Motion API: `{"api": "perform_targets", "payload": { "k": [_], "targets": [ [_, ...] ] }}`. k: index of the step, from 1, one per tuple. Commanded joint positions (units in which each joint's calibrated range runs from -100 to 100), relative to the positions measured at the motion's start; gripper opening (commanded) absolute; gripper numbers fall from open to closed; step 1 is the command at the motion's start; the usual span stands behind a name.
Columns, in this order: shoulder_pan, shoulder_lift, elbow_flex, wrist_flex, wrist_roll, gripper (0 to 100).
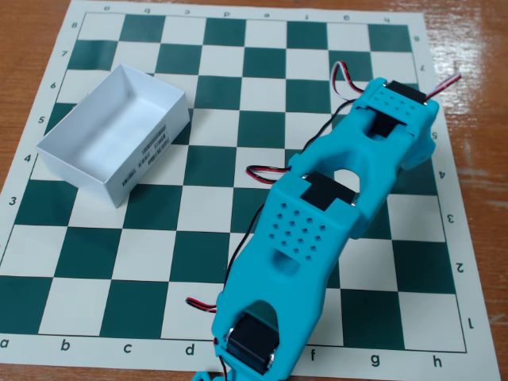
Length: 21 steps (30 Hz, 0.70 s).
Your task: Grab the toy horse and put it in the box.
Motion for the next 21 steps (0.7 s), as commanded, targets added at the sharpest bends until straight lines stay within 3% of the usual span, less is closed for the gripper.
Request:
{"api": "perform_targets", "payload": {
  "k": [1, 10, 21],
  "targets": [
    [-3.81, -8.51, 2.67, 1.15, 0.03, 0],
    [-16.45, -23.37, 13.23, 4.47, -0.26, 0],
    [-31.1, -26.56, 12.41, 7.8, 0.13, 0]
  ]
}}
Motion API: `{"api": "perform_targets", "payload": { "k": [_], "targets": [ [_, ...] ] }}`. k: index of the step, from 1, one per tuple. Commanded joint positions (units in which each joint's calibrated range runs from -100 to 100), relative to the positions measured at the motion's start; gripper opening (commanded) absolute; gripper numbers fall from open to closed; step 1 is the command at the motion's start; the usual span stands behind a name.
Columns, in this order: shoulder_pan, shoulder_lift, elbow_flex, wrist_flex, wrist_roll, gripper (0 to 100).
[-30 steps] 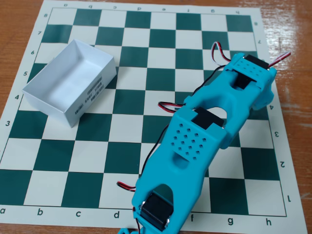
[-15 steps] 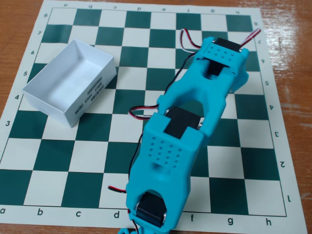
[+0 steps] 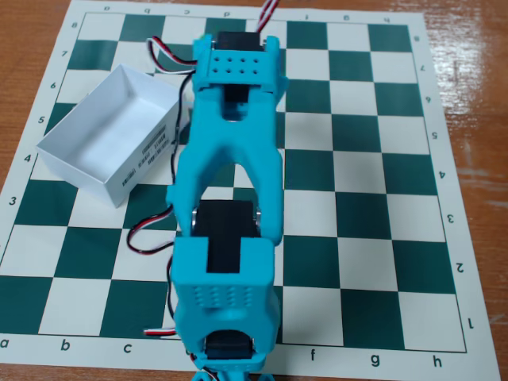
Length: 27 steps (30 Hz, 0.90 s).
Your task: Grab the toy horse and put it in the box.
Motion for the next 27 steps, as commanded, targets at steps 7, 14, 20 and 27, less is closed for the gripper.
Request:
{"api": "perform_targets", "payload": {
  "k": [7, 14, 20, 27],
  "targets": [
    [-11.44, -1.93, -4.1, -0.15, 0.23, 0],
    [-17.23, 2.06, -10.47, -0.48, 0.08, 0],
    [-19.16, 11.88, -20.31, -0.4, -0.45, 0],
    [-19.8, 23.91, -31.69, 0.02, -2.85, 0]
  ]
}}
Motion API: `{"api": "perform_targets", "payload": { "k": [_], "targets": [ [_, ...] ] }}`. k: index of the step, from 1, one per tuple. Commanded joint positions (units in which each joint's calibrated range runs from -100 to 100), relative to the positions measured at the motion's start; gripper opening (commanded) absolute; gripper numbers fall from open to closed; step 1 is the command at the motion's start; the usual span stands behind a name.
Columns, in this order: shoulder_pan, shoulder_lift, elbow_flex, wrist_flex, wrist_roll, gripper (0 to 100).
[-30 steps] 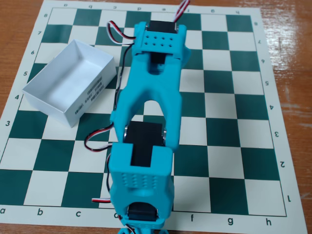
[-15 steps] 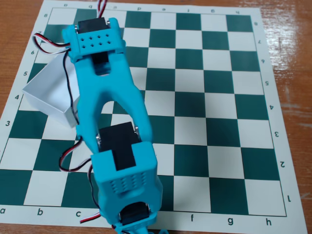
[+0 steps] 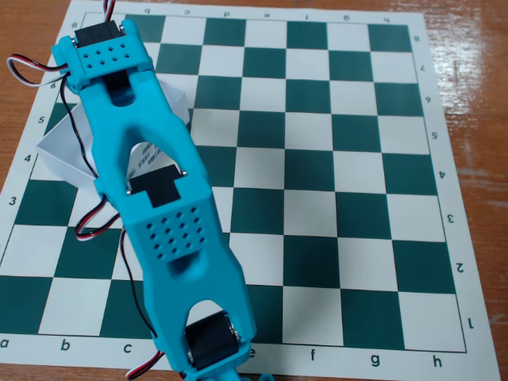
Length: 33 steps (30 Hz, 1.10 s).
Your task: Grab the toy horse and put it in the box.
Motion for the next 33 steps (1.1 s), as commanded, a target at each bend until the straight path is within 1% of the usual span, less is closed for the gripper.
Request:
{"api": "perform_targets", "payload": {
  "k": [1, 5, 10, 14, 18, 20, 28, 33],
  "targets": [
    [-0.46, 2.25, -5.3, -0.16, -0.8, 0],
    [-0.53, 4.46, -5.49, 1.42, -1.58, 1],
    [-0.24, 5.08, -5.03, 3.99, -2.46, 4],
    [-0.03, 5.43, -4.67, 7.23, -2.95, 14],
    [0.33, 5.17, -4.94, 8.9, -3.05, 19],
    [0.83, 4.55, -5.03, 9.48, -3.05, 29],
    [2.4, -0.67, -6.4, 11.8, -2.71, 29],
    [4.4, -6.6, -6.4, 14.79, -2.71, 26]
  ]
}}
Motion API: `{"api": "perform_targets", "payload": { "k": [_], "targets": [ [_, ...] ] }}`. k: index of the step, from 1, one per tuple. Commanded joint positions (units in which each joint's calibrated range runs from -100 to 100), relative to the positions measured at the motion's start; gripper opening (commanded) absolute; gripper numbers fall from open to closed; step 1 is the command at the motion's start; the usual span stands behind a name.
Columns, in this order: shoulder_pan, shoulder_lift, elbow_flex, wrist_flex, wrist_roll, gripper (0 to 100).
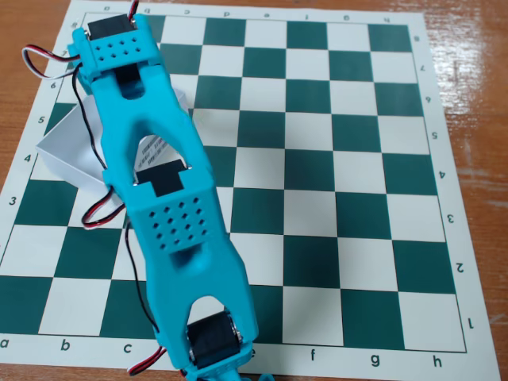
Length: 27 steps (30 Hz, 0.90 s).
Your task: Grab the toy horse and put it in the box.
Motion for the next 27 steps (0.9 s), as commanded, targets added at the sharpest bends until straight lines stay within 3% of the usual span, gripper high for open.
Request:
{"api": "perform_targets", "payload": {
  "k": [1, 7, 27],
  "targets": [
    [2.14, -7.33, -2.59, 2.4, 0.21, 24],
    [5.64, -16.71, 3.24, 5.3, 0.06, 0],
    [23.35, -62.11, 59.41, 7.05, 1.38, 0]
  ]
}}
